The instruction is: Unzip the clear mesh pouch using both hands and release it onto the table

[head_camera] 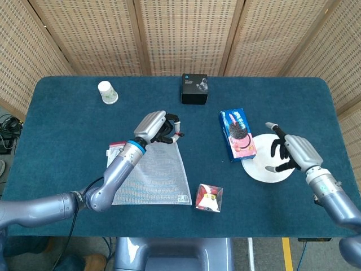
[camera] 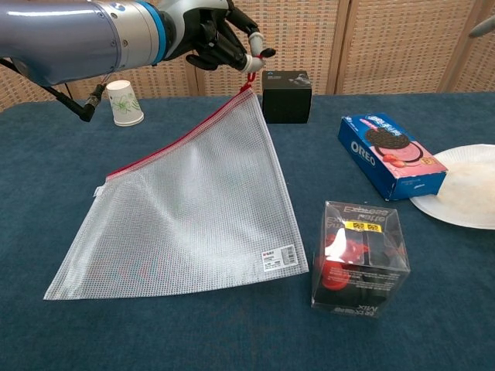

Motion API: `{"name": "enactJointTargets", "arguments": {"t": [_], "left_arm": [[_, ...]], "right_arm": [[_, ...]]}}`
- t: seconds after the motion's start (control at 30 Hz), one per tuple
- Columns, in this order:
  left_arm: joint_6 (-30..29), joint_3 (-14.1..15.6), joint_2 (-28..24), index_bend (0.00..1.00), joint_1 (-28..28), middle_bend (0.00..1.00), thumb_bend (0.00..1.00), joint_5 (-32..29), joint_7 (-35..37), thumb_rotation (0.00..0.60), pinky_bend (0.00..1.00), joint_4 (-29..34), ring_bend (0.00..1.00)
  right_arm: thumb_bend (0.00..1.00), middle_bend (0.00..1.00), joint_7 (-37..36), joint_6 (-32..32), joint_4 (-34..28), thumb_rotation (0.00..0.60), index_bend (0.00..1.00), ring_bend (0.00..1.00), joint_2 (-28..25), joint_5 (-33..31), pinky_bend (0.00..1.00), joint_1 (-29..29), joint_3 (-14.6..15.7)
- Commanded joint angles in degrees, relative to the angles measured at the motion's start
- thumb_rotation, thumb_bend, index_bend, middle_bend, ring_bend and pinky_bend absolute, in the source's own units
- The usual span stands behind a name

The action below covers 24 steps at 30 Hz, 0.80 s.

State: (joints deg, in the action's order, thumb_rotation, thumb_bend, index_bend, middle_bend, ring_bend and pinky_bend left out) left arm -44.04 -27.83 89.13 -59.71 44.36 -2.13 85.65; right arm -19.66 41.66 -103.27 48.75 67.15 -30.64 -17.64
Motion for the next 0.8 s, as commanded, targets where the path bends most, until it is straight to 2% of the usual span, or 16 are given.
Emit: {"name": "enactJointTargets", "arguments": {"t": [0.03, 0.17, 0.27, 0.43, 0.63, 0.8], "left_arm": [[-0.3, -0.5, 0.5, 0.83, -0.1, 0.95, 0.88, 0.9, 1.9, 0.600, 1.00, -0.3, 0.96], [-1.2, -0.5, 0.9, 0.83, 0.2, 0.95, 0.88, 3.0, 4.3, 0.600, 1.00, -0.9, 0.96], [-1.2, -0.2, 0.8, 0.83, 0.5, 0.95, 0.88, 4.2, 5.7, 0.600, 1.00, -1.2, 0.96], [-1.7, 0.1, 1.0, 0.84, 0.7, 0.95, 0.88, 5.6, 7.2, 0.600, 1.00, -1.7, 0.96], [-1.8, 0.3, 1.0, 0.84, 0.9, 0.95, 0.88, 6.5, 9.0, 0.600, 1.00, -1.4, 0.96], [-2.3, 0.4, 1.4, 0.84, 0.8, 0.95, 0.88, 7.3, 10.0, 0.600, 1.00, -1.4, 0.96]], "right_arm": [[0.03, 0.80, -5.5, -10.4, 1.3, 0.600, 0.08, 0.84, 1.6, -6.7, 0.96, -6.7, -1.7], [0.03, 0.81, -9.1, -19.1, 2.6, 0.600, 0.12, 0.86, 3.7, -11.7, 0.99, -11.4, -2.3], [0.04, 0.82, -11.2, -23.2, 4.6, 0.600, 0.15, 0.86, 6.9, -15.0, 0.99, -14.8, -2.7], [0.05, 0.83, -12.7, -24.7, 7.1, 0.600, 0.20, 0.87, 10.6, -19.7, 1.00, -18.3, -2.2], [0.08, 0.83, -12.8, -22.4, 8.9, 0.600, 0.25, 0.87, 14.3, -26.7, 0.99, -22.5, -0.4], [0.09, 0.83, -14.1, -22.4, 9.6, 0.600, 0.31, 0.87, 16.1, -31.4, 1.00, -24.8, -0.1]]}}
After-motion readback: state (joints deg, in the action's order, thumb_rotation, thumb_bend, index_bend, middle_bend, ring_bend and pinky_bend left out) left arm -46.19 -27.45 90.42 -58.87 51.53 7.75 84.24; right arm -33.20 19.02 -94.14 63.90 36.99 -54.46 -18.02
